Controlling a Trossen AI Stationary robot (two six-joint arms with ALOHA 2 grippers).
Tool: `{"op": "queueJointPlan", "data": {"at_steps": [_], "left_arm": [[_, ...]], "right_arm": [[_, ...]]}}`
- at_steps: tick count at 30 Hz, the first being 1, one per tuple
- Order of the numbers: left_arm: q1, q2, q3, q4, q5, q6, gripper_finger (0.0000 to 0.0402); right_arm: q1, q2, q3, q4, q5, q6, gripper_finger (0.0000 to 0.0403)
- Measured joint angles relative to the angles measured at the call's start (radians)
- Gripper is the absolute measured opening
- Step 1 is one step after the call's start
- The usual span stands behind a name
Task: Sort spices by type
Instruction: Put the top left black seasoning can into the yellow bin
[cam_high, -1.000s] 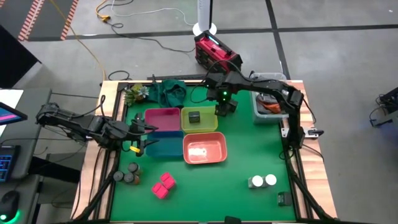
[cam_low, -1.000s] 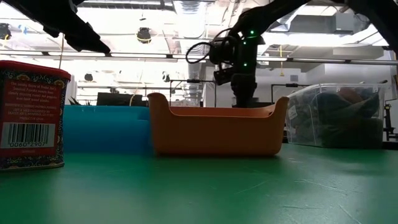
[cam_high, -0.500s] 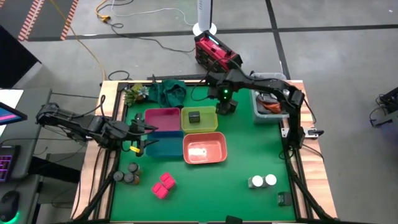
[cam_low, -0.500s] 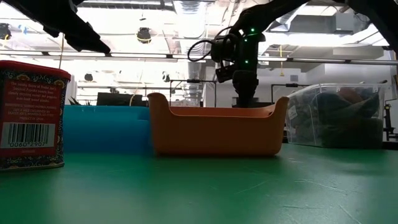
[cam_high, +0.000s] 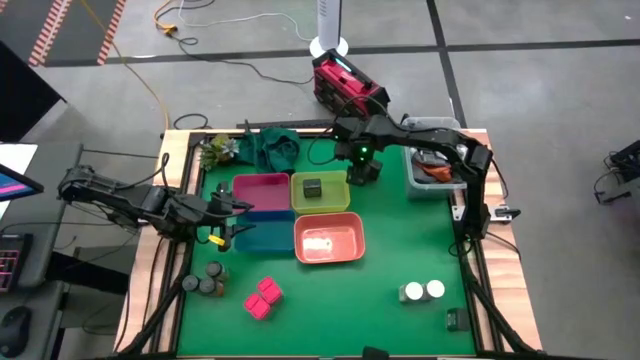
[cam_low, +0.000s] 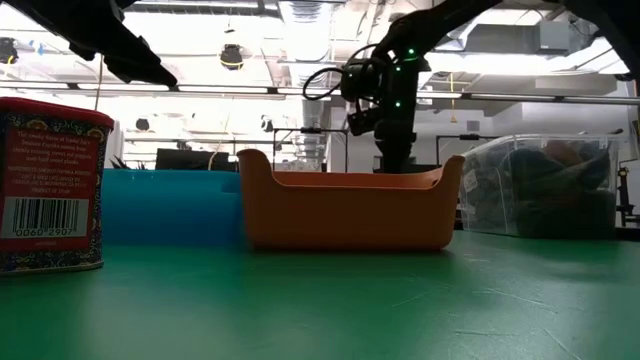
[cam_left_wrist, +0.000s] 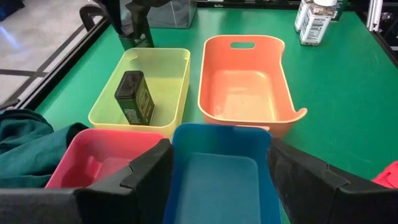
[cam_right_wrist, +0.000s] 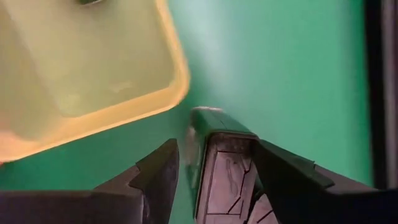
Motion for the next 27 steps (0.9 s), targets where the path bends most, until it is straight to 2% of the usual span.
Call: {"op": "queueJointPlan", "data": {"at_steps": [3,11,15,25,27], "left_arm": [[0.0,0.0,0.0,-0.003,0.0,0.0,0.0245],[0.0,0.0,0.0,-0.003,0.0,0.0,0.0245],[0.0,0.0,0.0,-0.003,0.0,0.0,0.0245],[0.0,0.0,0.0,-0.02,0.0,-0.013,0.0245],[0.0,0.0,0.0,-0.025,0.0,-0.015,0.0245]], "right_arm": [[0.006,0.003,0.013,-0.021,0.031,-0.005,0.025],[0.063,0.001,0.076,-0.076,0.015,0.02,0.025],[0.081,0.002,0.09,-0.089,0.065,0.022,0.025],[0.032,0.001,0.091,-0.121,0.068,-0.094,0.0251],[0.018,0.001,0.091,-0.142,0.042,-0.112,0.0256]]}}
